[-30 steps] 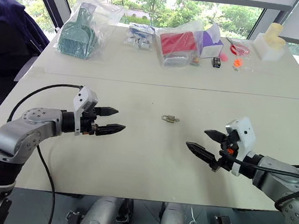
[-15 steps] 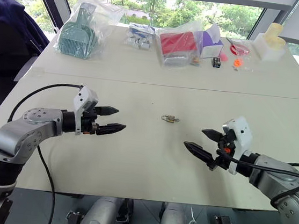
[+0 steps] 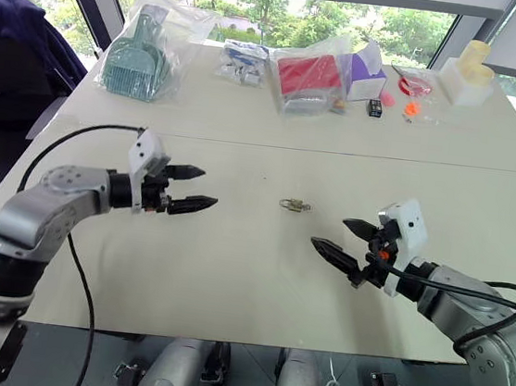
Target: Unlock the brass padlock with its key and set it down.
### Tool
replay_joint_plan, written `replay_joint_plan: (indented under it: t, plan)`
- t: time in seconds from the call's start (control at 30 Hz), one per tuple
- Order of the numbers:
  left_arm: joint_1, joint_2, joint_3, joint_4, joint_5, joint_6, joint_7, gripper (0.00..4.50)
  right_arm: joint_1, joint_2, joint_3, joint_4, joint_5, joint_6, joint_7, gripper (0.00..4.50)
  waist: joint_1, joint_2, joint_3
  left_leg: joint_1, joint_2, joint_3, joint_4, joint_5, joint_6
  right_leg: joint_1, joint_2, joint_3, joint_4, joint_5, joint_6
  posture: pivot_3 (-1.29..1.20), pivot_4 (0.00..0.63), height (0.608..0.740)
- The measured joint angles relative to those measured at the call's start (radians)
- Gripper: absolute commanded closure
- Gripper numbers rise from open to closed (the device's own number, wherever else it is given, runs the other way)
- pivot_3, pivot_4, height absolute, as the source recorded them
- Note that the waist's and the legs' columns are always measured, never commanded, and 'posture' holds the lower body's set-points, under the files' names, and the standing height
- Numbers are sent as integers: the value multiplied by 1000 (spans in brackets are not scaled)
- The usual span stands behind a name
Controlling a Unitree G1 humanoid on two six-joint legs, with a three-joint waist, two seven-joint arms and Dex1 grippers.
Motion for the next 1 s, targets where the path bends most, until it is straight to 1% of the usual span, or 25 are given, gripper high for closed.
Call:
replay_joint_plan:
  t: [0.13, 0.2, 0.23, 0.3, 0.33, 0.4, 0.5, 0.57, 0.7, 0.9, 1.0]
  plan:
    - [-268, -110, -147, 282, 130, -176, -94, 603, -9, 11, -6, 2, -21, -1, -54, 40, 27, 0, 0, 0, -1, 0, 3, 1, 3, 1, 0, 0, 0, 0, 0, 0, 150, 735]
    - [-374, -167, -211, 420, 200, -266, -130, 603, -5, 9, -10, 2, -40, -1, -73, 40, 24, 0, 0, 0, -1, 1, 3, 0, 5, 1, 0, 0, -1, 0, 0, 0, 150, 735]
    - [-437, -214, -247, 534, 244, -319, -147, 603, 9, 9, -15, 1, -50, 0, -88, 40, 24, 0, 0, -1, -1, 1, 3, 0, 6, 2, -1, 0, -1, 0, 0, 0, 150, 735]
    - [-507, -290, -286, 692, 290, -394, -185, 603, 26, 13, -29, -5, -61, 0, -112, 40, 20, -1, 0, -1, -1, 1, 3, -1, 7, 1, -1, 0, -1, 0, 0, 0, 150, 735]
    - [-547, -334, -303, 785, 315, -437, -209, 603, 39, 21, -43, -12, -71, -1, -128, 40, 20, -1, 0, -2, -1, 1, 3, -1, 7, 0, 0, 0, -1, 0, 0, 0, 150, 735]
    - [-605, -392, -326, 918, 354, -512, -239, 603, 56, 36, -57, -27, -77, -2, -152, 40, 16, -2, 1, -3, -1, 2, 2, -1, 7, -1, 0, 0, -1, 0, 0, 0, 150, 735]
    - [-709, -466, -333, 1142, 414, -608, -253, 603, 100, 85, -77, -58, -86, -17, -192, 40, 19, -2, 1, -3, 0, 1, 2, -1, 8, -1, 0, 0, 0, 0, 0, 0, 150, 735]
    - [-749, -504, -330, 1242, 440, -637, -248, 603, 123, 112, -81, -78, -90, -25, -215, 40, 19, -2, 1, -2, 0, 1, 3, -1, 8, -1, 0, 0, 0, 0, 0, 0, 150, 735]
    - [-768, -569, -321, 1362, 480, -641, -235, 603, 146, 156, -76, -114, -111, -45, -252, 40, 18, -3, 1, -3, 0, 1, 3, -1, 8, -1, 0, 0, -1, 0, 0, 0, 150, 735]
    - [-772, -604, -311, 1411, 543, -647, -215, 603, 144, 164, -76, -118, -127, -57, -275, 40, 20, -3, 1, -3, 0, 0, 3, -1, 8, -1, 0, 0, 0, 0, 1, 0, 150, 735]
    - [-772, -615, -310, 1425, 575, -654, -199, 1396, 144, 164, -76, -118, -127, -58, -275, 0, 20, -3, 1, -3, 0, 0, 4, -1, 8, -1, -1, 0, 0, 0, 1, 0, 150, 735]
